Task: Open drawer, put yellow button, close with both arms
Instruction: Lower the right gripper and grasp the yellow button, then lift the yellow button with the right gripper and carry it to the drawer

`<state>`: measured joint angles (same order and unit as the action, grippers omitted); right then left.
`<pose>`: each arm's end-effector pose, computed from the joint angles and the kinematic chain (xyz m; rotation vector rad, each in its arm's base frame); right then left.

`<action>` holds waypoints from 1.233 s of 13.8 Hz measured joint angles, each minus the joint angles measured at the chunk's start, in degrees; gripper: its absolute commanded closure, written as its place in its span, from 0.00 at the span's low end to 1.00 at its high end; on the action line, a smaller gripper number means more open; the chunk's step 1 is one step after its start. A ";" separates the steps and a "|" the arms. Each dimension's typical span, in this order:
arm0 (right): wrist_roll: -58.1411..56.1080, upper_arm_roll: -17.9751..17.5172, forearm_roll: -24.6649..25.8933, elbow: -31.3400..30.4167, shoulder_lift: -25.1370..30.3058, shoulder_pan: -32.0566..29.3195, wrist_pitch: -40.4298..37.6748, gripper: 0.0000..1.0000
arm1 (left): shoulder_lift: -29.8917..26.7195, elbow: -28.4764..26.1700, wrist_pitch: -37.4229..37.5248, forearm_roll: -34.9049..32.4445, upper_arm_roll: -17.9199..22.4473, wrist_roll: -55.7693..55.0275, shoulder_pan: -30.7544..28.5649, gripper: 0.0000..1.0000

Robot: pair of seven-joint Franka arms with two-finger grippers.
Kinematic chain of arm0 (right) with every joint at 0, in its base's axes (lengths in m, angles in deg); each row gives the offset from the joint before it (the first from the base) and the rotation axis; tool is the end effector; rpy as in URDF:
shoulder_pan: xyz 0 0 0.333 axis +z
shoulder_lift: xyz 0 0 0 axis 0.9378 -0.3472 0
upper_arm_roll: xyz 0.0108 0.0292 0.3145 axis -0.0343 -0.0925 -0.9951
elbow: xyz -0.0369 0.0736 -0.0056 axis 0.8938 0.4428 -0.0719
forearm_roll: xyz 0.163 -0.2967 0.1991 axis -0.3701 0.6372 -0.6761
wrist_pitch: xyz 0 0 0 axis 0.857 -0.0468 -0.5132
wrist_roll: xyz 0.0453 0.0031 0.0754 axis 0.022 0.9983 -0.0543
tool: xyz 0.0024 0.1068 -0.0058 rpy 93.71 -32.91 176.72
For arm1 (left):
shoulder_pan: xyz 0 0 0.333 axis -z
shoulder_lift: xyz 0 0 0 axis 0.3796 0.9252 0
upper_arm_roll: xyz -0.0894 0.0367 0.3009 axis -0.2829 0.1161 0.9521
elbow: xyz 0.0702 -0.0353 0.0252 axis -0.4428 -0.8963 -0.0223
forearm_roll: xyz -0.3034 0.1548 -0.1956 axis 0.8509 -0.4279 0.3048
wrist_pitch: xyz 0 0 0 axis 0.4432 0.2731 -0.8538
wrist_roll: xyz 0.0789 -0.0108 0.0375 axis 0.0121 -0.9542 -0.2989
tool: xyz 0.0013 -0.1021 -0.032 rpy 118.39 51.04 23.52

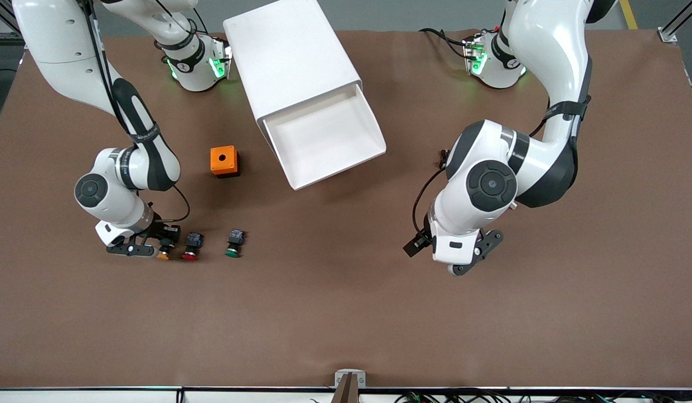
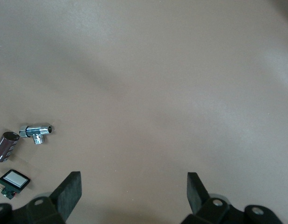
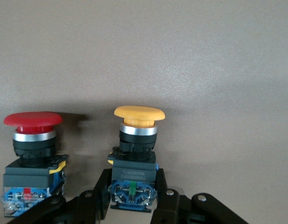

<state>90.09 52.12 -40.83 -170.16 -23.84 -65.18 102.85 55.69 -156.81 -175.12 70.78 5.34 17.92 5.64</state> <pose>0.5918 -0.0092 0.1820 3.1139 -0.1130 0.0792 0.6540 -0.3439 0.4067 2.9214 0.9940 -0.1012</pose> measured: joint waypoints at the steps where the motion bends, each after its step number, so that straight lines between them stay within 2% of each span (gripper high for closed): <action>1: 0.00 0.02 0.00 0.21 0.03 0.00 -0.08 1.00 | 0.00 0.00 0.00 0.00 0.00 0.00 -0.01 0.01; 4: 0.32 0.05 -0.03 2.32 1.77 0.00 -6.25 1.00 | 0.00 -0.01 0.00 0.00 0.00 0.00 -0.06 0.01; 9: 9.07 -0.23 -0.15 4.75 12.93 1.47 -23.71 1.00 | 0.00 -0.06 0.00 0.00 0.00 0.00 -0.10 0.01; 12: 17.66 -0.49 -0.24 4.66 18.97 5.41 -30.88 1.00 | 0.00 -0.08 0.00 0.00 0.00 0.00 -0.12 0.01; 17: 32.87 -0.75 -1.44 4.53 25.42 13.51 -36.63 1.00 | 0.00 -0.10 0.00 0.00 0.00 0.00 -0.13 0.01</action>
<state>122.96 51.36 -42.27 -165.63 1.58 -51.67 66.22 55.69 -156.91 -175.12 70.78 5.34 17.92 5.50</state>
